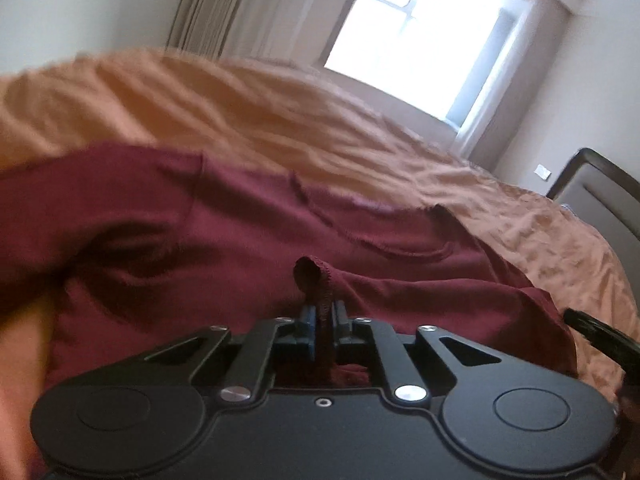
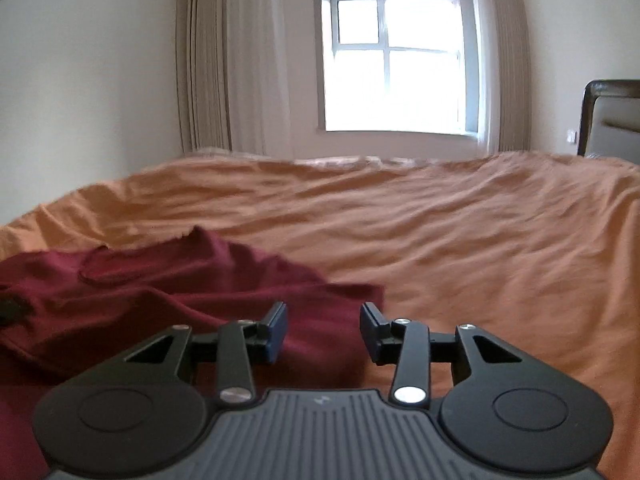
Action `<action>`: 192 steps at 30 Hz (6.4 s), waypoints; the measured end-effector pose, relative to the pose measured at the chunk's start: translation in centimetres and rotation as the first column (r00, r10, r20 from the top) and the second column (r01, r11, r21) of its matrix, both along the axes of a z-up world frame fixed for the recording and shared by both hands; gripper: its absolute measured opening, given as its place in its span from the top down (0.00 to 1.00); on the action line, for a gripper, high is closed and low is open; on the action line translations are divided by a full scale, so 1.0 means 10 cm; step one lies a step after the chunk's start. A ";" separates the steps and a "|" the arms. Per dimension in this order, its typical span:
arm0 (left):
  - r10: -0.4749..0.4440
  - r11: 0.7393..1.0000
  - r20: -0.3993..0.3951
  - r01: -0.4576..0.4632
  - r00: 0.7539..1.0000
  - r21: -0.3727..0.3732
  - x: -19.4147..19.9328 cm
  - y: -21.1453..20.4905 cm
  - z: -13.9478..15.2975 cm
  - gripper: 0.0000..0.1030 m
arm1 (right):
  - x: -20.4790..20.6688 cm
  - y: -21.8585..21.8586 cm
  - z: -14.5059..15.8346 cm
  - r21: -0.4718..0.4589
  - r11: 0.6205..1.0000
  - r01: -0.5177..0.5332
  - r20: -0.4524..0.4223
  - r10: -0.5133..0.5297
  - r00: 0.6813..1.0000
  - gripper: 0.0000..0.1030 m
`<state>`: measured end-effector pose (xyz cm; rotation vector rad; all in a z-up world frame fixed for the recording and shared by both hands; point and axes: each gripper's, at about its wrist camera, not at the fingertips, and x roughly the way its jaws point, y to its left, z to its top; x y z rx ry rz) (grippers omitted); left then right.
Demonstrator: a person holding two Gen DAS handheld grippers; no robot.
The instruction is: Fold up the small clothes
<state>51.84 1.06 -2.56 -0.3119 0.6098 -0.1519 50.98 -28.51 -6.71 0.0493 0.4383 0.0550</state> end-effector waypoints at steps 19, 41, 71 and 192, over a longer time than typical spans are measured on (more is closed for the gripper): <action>-0.059 0.986 0.057 0.050 0.997 0.158 -0.28 0.05 -0.06 0.62 | -0.25 0.06 -0.19 -0.040 0.996 0.082 0.048 -0.080 0.996 0.14; 0.322 0.933 0.029 -0.322 0.946 0.163 -1.64 1.39 0.28 0.01 | -1.57 0.25 -0.13 0.077 0.984 -0.162 0.125 0.152 0.981 0.00; 0.910 0.380 -0.031 -0.863 0.413 -0.333 -2.16 2.49 0.04 0.88 | -1.39 0.32 -0.53 0.075 0.986 -0.147 0.019 0.146 0.989 0.00; 0.107 0.834 0.204 -0.200 0.973 0.514 -0.12 0.79 0.18 0.95 | 0.02 0.63 0.98 0.292 0.902 -0.319 0.095 0.304 0.948 0.91</action>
